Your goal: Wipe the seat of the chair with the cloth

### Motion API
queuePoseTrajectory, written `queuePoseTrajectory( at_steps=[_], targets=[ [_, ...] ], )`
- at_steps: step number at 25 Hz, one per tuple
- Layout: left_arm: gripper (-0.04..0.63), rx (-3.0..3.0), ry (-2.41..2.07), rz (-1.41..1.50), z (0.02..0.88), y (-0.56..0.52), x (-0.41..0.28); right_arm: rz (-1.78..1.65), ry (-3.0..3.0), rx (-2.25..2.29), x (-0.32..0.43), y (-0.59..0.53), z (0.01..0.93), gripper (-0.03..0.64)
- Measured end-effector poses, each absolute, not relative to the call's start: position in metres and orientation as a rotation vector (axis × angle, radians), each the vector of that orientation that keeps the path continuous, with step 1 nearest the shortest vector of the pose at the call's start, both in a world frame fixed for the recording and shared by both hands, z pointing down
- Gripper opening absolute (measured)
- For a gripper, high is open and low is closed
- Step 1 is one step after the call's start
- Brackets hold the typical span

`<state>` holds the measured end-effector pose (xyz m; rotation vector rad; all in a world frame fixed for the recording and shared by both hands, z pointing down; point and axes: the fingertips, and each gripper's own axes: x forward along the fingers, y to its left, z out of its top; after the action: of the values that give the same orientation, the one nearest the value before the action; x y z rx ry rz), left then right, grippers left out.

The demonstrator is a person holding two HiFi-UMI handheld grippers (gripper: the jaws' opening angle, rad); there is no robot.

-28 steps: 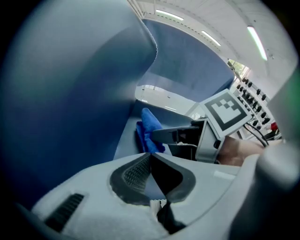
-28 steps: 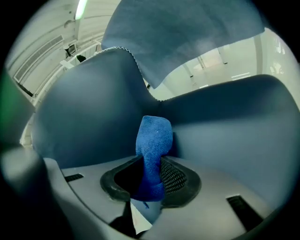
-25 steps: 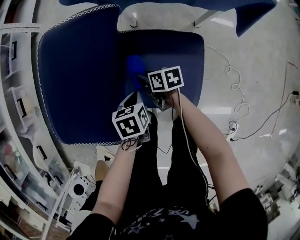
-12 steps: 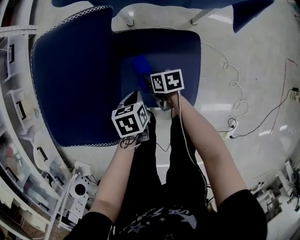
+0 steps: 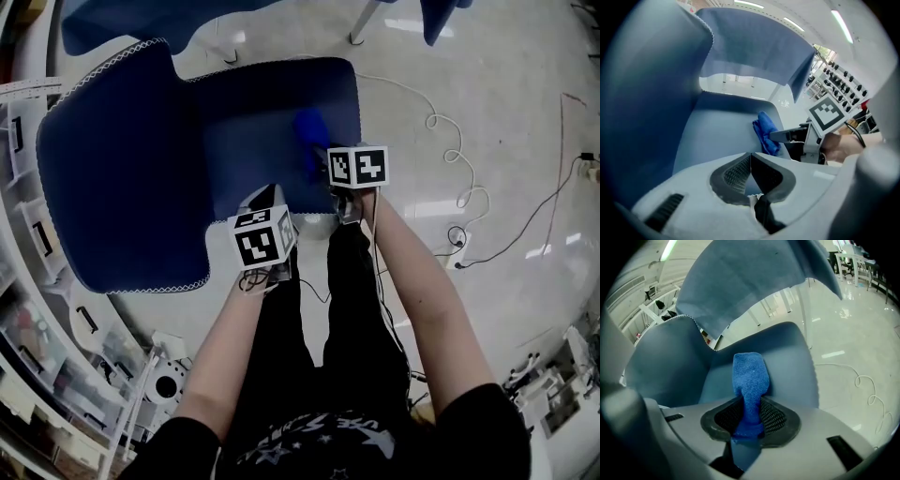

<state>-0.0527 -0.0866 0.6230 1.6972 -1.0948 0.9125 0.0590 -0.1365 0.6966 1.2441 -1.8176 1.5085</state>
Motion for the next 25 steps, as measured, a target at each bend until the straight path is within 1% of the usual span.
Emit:
queuePoseTrajectory(
  at_steps=[9,14,19,22,25],
  targets=[
    [0.020,1.741,-1.048,0.942,0.627,-0.063,0.027,1.531,-1.778,1.304,0.146,-0.107,0.696,0.109],
    [0.020,1.695,-1.084,0.915,0.631,-0.044,0.050,1.583,-1.807,1.245,0.171,-0.096,0.695,0.107],
    [0.020,1.573,-1.237,0.867,0.630,-0.031,0.022,1.506,-1.878,1.139,0.156,-0.103,0.689,0.107],
    [0.020,1.508,-1.320,0.841,0.624,-0.024,-0.011,1.483,-1.930,1.072,0.124,-0.109,0.681,0.107],
    [0.020,1.479,-1.364,0.838,0.624,-0.020,-0.052,1.477,-1.973,1.022,0.075,-0.113,0.678,0.107]
  ],
)
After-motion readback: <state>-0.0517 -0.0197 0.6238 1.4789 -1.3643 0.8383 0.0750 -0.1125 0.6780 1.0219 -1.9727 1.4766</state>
